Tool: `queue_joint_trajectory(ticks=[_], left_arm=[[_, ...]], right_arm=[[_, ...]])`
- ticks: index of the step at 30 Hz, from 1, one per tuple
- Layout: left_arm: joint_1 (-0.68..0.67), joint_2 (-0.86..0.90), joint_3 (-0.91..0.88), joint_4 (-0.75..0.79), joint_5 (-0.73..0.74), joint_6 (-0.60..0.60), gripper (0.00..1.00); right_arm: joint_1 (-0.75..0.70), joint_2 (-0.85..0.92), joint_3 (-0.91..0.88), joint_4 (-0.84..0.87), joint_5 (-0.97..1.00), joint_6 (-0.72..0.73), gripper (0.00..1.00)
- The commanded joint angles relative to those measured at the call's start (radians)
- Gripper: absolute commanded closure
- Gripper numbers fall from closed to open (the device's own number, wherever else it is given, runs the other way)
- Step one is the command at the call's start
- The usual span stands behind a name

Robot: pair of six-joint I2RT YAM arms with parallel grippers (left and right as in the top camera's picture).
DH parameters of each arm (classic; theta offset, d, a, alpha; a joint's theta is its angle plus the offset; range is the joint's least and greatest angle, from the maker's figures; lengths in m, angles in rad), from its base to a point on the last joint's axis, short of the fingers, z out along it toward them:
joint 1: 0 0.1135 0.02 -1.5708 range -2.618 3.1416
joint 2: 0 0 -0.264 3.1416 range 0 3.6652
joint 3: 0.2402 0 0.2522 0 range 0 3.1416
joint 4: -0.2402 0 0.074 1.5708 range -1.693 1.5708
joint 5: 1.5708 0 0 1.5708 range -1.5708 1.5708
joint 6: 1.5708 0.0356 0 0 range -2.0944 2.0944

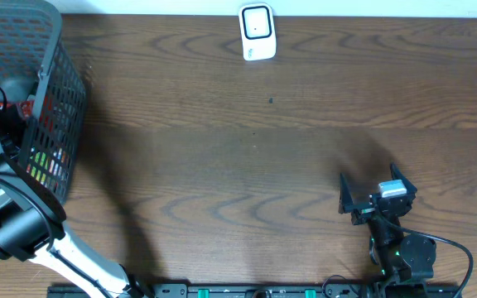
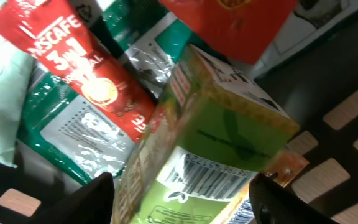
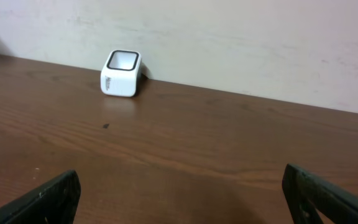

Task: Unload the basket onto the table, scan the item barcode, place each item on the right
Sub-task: 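Grasp the green juice carton with the left gripper and lift it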

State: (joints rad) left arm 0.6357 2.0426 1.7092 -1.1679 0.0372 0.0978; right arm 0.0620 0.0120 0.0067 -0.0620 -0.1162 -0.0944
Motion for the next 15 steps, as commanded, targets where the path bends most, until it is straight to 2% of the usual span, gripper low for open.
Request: queue_joint_trajectory(ticks=[1,15], left_arm=[[0.001,0.011,-0.01,0.006,-0.05,-0.024,0.31],[0.001,0.011,-0.009,0.051,-0.049,-0.024,0.32]], right_arm=[[-0.002,-0.005,-0.001,-0.003,-0.001,0.011,0.01],[-0.002,-0.005,-0.001,-0.003,-0.001,0.011,0.01]])
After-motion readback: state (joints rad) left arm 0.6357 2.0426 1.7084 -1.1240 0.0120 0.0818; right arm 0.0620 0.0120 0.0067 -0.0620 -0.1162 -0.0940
